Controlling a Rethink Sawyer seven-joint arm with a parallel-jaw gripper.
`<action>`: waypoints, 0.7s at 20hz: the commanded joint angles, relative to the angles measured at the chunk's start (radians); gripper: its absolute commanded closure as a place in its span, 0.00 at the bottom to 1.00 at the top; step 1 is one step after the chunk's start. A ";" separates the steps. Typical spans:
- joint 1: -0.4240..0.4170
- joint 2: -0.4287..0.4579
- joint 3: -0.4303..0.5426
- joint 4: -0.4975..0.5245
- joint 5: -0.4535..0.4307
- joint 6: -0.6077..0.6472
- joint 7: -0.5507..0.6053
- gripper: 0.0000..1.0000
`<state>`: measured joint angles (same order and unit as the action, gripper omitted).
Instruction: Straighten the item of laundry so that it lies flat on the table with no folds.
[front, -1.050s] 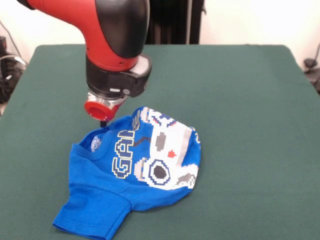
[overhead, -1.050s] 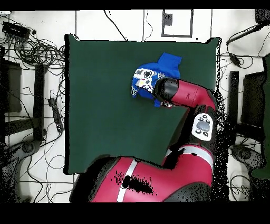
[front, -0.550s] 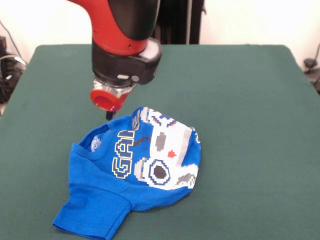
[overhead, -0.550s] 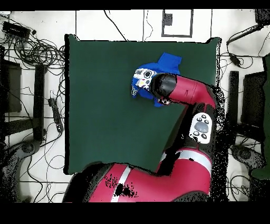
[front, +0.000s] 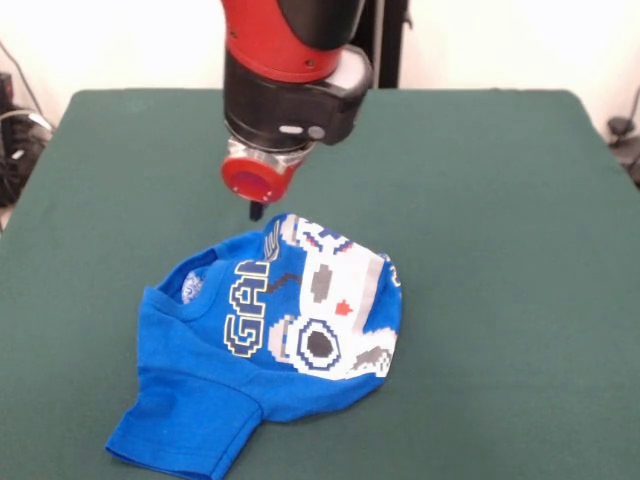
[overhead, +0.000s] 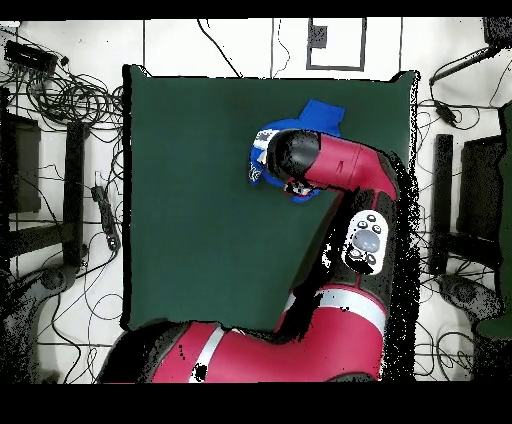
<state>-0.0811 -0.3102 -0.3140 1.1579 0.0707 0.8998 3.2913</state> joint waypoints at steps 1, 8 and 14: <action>0.051 0.079 0.043 0.001 0.060 0.084 0.172 1.00; 0.036 0.166 0.039 -0.077 0.062 0.040 0.170 1.00; 0.026 0.199 0.032 -0.122 0.063 0.040 0.158 1.00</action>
<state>-0.0689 -0.2130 -0.3160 1.0771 0.0902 0.9013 3.2913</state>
